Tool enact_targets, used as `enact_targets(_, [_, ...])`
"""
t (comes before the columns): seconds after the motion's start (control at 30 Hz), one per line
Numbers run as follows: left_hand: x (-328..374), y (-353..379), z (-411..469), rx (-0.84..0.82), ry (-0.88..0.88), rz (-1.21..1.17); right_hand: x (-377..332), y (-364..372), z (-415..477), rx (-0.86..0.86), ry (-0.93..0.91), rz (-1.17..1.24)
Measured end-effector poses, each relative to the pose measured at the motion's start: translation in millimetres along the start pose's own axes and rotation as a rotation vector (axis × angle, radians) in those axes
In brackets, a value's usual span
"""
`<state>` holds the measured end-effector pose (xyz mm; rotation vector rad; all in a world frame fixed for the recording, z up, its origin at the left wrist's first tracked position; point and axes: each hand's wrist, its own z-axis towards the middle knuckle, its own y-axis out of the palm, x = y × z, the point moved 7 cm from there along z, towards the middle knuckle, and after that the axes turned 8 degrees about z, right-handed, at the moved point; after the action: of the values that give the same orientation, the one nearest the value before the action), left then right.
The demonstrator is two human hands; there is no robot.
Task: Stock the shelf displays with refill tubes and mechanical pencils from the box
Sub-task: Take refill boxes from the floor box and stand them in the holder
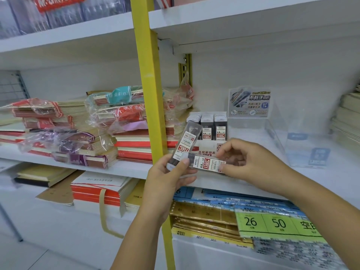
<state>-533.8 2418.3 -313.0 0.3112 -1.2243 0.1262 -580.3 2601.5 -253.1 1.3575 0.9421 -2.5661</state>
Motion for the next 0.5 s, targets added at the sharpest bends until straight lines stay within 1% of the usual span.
enact_targets(0.07, [1, 1, 0, 0.002, 0.014, 0.034, -4, 7, -2, 0.015, -0.020, -0.092])
enact_targets(0.17, [2, 5, 0, 0.002, 0.026, 0.066, -7, 20, -1, -0.020, -0.052, -0.124])
enact_targets(0.23, [-1, 6, 1, 0.013, 0.012, 0.058, -8, 26, -1, -0.071, -0.035, -0.101])
enact_targets(0.3, [-6, 7, 1, 0.010, -0.013, 0.056, -9, 22, 2, -0.068, -0.023, 0.024])
enact_targets(0.37, [-7, 4, 3, 0.010, -0.011, 0.105, -16, 8, 8, 0.004, -0.052, 0.190])
enact_targets(0.4, [-7, 3, 4, 0.011, -0.003, 0.136, -22, -3, 13, 0.071, -0.086, 0.232])
enact_targets(0.47, [-5, 0, 5, 0.016, 0.017, 0.199, -34, -29, 24, 0.242, -0.177, 0.217])
enact_targets(0.5, [-5, -1, 5, 0.022, 0.025, 0.237, -40, -41, 30, 0.323, -0.229, 0.154])
